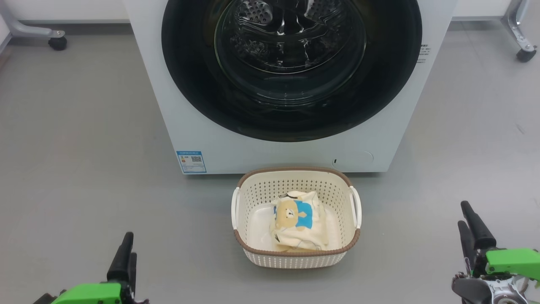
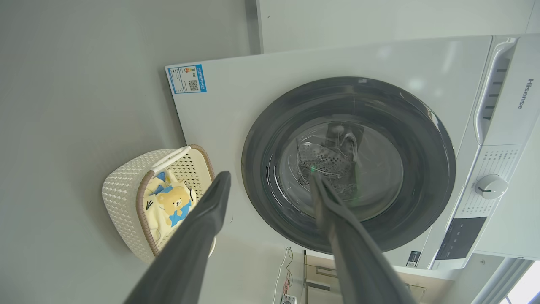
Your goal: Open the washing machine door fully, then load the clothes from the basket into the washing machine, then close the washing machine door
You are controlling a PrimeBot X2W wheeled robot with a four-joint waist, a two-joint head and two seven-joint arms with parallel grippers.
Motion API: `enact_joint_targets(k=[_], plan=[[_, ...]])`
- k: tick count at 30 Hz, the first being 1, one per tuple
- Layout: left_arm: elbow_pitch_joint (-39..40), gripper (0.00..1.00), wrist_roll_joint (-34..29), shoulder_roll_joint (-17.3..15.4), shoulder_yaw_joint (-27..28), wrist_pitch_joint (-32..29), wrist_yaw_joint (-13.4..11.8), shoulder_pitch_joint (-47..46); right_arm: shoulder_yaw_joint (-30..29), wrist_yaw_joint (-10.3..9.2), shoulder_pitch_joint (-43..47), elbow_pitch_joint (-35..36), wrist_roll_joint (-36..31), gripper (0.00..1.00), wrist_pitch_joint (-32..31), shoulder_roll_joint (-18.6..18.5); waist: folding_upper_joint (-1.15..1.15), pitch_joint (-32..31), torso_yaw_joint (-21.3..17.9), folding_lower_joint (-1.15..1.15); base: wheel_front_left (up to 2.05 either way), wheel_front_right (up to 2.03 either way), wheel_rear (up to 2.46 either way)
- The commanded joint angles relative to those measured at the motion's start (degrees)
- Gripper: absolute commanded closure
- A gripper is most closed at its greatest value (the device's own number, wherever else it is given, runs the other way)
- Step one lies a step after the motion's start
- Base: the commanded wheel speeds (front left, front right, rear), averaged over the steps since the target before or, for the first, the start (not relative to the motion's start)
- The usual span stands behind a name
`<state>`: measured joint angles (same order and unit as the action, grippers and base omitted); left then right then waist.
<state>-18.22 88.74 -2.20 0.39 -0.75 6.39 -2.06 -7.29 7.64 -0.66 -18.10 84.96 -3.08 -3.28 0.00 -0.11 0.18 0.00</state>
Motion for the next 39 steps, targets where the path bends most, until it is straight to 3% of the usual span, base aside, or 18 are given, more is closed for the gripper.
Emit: enact_joint_targets(k=[1, 14, 39], plan=[[2.1, 0.00, -1.6, -1.2, 0.2, 0.8, -0.4, -3.2, 0.2, -0.05, -3.2, 1.8, -1.6, 0.00, 0.6, -1.4, 0.00, 0.0, 0.0, 0.00, 0.00, 0.00, 0.00], [3.4, 0.00, -15.3, -1.5, 0.0, 3.1, -2.8, -4.1, 0.8, -0.06, -4.1, 2.1, -17.1, 0.00, 3.1, -2.7, 0.00, -0.1, 0.3, 0.00, 0.00, 0.00, 0.00], [5.9, 0.00, -43.5, -1.0, -1.5, 7.4, -4.3, -3.9, 1.3, -0.09, -4.0, 4.7, -49.5, 0.00, 7.4, -2.6, 0.00, -0.8, 0.5, 0.00, 0.00, 0.00, 0.00]])
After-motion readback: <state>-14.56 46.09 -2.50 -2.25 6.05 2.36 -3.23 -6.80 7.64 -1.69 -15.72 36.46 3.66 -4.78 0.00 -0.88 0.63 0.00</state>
